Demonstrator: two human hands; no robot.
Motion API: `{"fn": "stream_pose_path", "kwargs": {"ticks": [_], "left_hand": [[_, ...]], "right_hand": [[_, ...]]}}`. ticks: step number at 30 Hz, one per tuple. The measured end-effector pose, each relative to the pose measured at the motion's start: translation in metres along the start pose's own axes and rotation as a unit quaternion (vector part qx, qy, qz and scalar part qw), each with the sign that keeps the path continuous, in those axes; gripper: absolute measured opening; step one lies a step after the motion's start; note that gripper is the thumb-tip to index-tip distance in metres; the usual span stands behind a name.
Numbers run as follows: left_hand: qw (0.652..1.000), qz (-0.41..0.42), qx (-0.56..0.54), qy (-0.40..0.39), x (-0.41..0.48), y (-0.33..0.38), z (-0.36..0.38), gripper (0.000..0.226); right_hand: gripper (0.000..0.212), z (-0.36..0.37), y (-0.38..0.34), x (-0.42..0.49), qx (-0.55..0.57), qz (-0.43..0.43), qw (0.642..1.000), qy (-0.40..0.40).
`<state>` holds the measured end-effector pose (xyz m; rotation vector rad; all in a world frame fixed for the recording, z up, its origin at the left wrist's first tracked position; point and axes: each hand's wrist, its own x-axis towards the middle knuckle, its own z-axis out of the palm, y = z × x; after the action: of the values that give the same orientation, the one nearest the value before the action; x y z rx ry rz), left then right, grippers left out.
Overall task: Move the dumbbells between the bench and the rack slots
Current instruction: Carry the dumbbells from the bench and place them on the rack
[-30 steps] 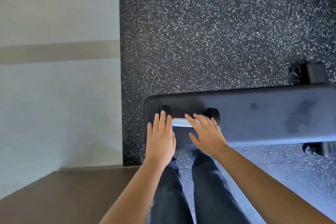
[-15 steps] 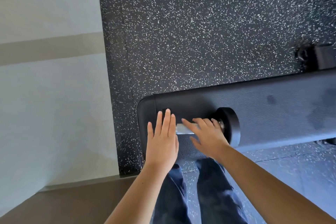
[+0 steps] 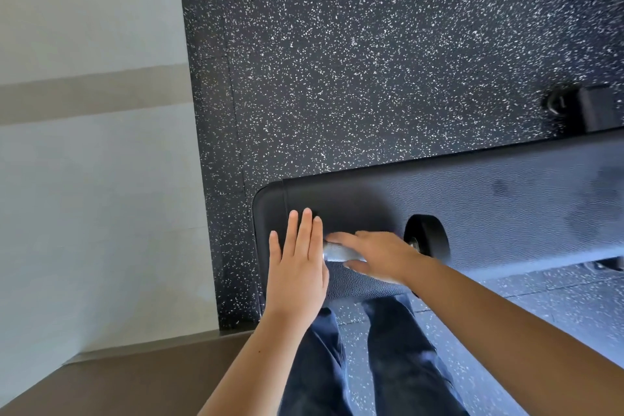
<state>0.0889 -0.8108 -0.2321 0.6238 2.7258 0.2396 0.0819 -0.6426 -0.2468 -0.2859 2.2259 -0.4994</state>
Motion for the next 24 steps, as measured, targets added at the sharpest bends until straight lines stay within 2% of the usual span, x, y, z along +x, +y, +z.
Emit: {"fn": "stream_pose_path", "kwargs": {"ticks": [4,9,18,24], "left_hand": [[0.999,0.034,-0.001,0.012,-0.002,0.002,-0.019,0.070],[0.996,0.073,-0.021,0.047,-0.006,0.011,-0.060,0.049],[0.983,0.147,-0.053,0.096,-0.021,0.044,-0.151,0.050],[0.968,0.234,-0.061,0.073,-0.040,0.074,-0.207,0.050]], "right_hand": [[0.053,-0.011,-0.012,-0.026,0.030,0.002,1.000,0.001],[0.051,-0.038,-0.025,-0.060,0.082,0.029,0.996,0.005],[0.050,-0.095,-0.063,-0.150,0.139,0.088,0.985,0.051],[0.048,-0.113,-0.086,-0.222,0.225,0.146,0.961,0.068]]}}
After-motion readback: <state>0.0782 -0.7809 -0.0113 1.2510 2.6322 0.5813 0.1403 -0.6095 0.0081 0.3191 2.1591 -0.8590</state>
